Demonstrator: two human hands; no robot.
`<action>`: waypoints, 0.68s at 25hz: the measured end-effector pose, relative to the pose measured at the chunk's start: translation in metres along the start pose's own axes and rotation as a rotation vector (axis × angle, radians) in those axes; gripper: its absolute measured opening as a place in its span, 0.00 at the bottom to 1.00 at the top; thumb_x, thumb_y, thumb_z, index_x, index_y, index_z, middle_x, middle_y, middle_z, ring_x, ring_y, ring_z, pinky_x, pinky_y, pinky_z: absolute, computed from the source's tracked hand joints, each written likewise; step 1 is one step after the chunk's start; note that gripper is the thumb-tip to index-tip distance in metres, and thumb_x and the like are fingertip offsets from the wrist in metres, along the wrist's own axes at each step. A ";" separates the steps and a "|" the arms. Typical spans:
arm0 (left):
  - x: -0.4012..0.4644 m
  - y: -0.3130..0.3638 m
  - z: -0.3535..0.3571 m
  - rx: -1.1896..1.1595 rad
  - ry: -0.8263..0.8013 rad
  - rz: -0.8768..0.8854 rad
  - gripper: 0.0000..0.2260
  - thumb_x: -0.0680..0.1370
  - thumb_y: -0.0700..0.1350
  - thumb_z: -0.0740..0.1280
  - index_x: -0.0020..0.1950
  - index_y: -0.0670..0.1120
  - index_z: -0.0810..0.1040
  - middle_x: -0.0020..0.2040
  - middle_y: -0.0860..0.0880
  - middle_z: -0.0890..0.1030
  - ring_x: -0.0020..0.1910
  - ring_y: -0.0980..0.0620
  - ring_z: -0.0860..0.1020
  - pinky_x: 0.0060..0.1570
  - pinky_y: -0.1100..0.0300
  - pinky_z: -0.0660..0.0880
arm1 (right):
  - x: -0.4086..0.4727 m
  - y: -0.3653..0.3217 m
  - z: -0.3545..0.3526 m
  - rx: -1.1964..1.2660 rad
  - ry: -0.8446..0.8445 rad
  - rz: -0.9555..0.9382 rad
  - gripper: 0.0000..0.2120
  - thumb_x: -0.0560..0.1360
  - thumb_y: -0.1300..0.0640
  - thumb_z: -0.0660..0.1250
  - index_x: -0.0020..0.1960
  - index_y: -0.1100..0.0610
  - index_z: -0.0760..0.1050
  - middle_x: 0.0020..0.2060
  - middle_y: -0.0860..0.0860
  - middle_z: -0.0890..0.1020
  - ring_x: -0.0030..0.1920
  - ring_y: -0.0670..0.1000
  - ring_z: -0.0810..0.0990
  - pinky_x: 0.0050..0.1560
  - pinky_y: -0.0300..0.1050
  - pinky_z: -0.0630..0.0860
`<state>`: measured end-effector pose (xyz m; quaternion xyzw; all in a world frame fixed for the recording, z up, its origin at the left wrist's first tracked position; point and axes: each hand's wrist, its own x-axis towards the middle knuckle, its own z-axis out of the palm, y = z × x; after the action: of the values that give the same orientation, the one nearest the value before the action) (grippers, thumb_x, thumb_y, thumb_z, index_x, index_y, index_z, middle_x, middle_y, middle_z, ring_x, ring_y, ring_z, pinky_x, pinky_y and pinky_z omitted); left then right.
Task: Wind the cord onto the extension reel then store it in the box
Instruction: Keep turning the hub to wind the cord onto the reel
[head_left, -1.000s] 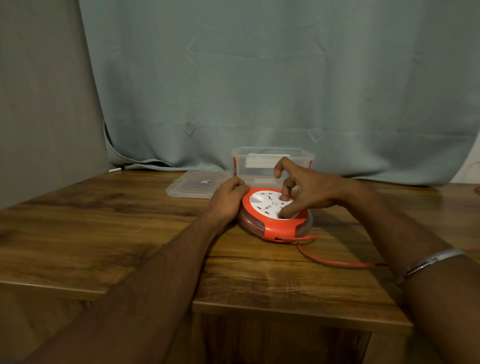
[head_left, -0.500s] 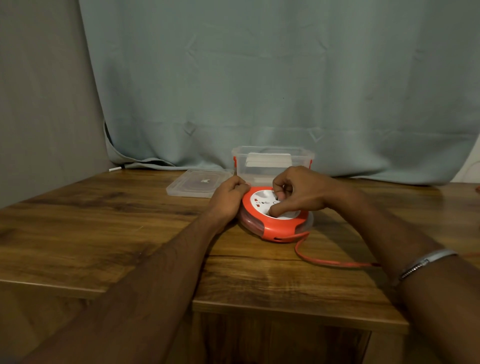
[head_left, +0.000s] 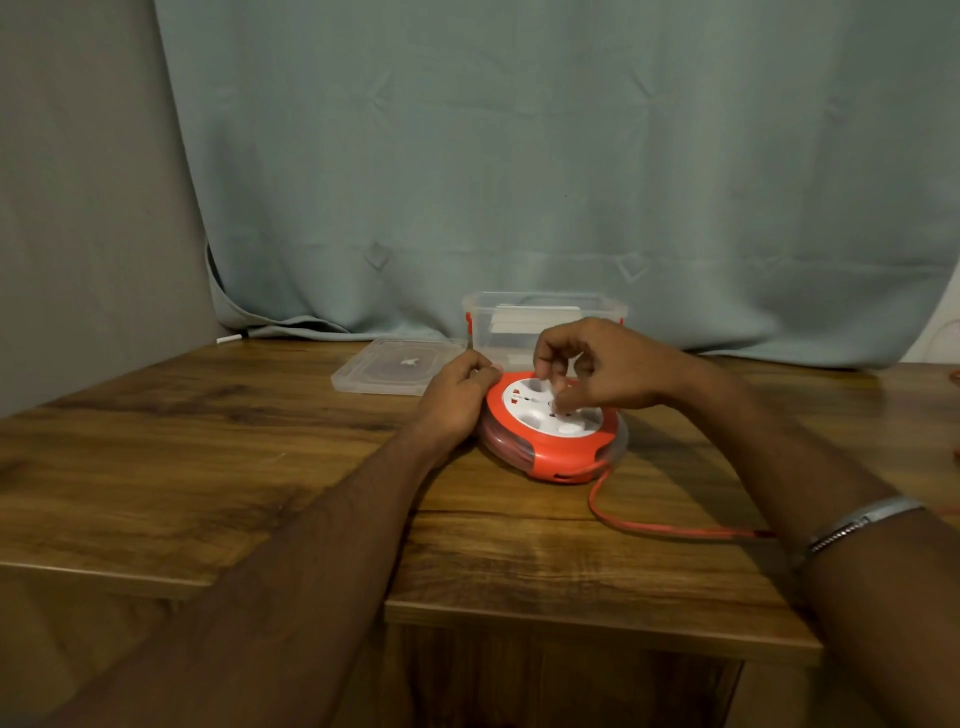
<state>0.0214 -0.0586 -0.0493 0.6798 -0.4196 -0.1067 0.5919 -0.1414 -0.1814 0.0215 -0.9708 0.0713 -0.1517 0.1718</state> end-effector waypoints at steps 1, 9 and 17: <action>0.000 0.000 0.000 0.004 -0.006 0.004 0.09 0.85 0.48 0.60 0.51 0.46 0.77 0.44 0.48 0.82 0.41 0.53 0.80 0.37 0.63 0.73 | -0.001 0.002 -0.002 0.016 -0.025 -0.010 0.15 0.68 0.68 0.76 0.52 0.55 0.81 0.47 0.49 0.84 0.31 0.38 0.77 0.35 0.35 0.72; 0.000 0.001 0.001 0.016 -0.030 0.002 0.09 0.85 0.49 0.59 0.54 0.46 0.77 0.46 0.48 0.83 0.42 0.54 0.81 0.35 0.64 0.74 | 0.004 0.021 -0.009 0.148 -0.176 0.065 0.46 0.68 0.75 0.73 0.77 0.46 0.62 0.58 0.46 0.85 0.35 0.50 0.75 0.38 0.46 0.76; 0.003 -0.003 0.001 -0.004 -0.044 -0.011 0.09 0.84 0.48 0.61 0.50 0.47 0.78 0.49 0.44 0.84 0.46 0.48 0.83 0.45 0.54 0.80 | -0.003 0.018 -0.010 0.198 -0.188 0.062 0.59 0.69 0.76 0.75 0.81 0.41 0.46 0.58 0.53 0.85 0.30 0.45 0.76 0.34 0.39 0.77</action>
<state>0.0244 -0.0615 -0.0507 0.6786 -0.4284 -0.1258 0.5832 -0.1487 -0.2009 0.0228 -0.9563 0.0696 -0.0610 0.2775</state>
